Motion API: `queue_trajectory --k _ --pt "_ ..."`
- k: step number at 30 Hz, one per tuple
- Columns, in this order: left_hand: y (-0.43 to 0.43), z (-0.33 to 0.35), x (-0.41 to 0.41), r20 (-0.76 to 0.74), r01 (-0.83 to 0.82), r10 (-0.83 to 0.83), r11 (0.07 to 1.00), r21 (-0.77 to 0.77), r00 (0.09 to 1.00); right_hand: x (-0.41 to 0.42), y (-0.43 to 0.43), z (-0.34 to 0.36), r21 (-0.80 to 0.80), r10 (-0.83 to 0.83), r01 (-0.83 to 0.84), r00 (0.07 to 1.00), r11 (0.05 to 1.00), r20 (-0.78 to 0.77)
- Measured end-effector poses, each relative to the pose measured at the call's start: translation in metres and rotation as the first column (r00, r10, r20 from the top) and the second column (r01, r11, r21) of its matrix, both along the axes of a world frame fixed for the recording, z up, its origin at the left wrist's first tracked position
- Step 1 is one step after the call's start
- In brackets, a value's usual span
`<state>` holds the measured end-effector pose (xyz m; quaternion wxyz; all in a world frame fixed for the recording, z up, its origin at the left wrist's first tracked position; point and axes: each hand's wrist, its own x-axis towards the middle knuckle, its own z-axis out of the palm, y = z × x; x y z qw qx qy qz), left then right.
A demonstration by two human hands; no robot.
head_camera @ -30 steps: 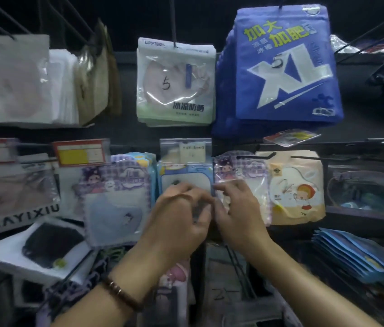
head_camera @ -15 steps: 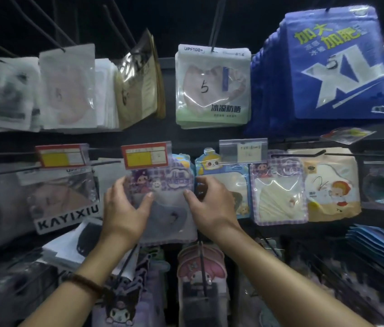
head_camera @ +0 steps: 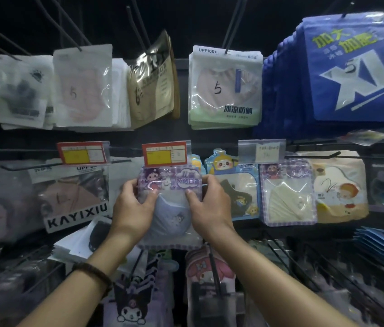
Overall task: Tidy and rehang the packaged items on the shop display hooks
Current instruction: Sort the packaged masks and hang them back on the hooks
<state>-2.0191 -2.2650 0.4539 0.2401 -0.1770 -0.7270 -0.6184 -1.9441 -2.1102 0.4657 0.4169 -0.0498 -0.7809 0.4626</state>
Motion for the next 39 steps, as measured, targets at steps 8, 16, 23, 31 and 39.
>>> queue_trajectory --k 8,16,23,31,39 --pt "-0.007 0.0 0.027 -0.016 0.075 -0.073 0.988 0.134 0.997 0.017 -0.013 -0.012 -0.044 0.079 -0.087 0.986 0.995 -0.145" --pt "-0.016 -0.003 0.073 -0.09 0.082 -0.067 0.98 0.179 0.994 0.036 -0.019 -0.016 -0.136 0.196 -0.242 0.938 0.961 -0.286" --pt "-0.027 0.004 0.09 -0.118 0.17 -0.148 0.964 0.206 0.982 0.061 -0.016 -0.004 -0.152 0.251 -0.3 0.928 0.942 -0.275" --pt "-0.013 0.002 0.087 -0.038 0.192 -0.188 0.966 0.173 0.981 0.079 0.003 -0.034 -0.158 0.277 -0.308 0.941 0.938 -0.192" --pt "0.049 0.0 0.097 -0.024 0.337 -0.339 0.922 0.19 0.94 0.104 0.048 -0.048 -0.047 0.137 -0.151 0.965 0.987 -0.224"
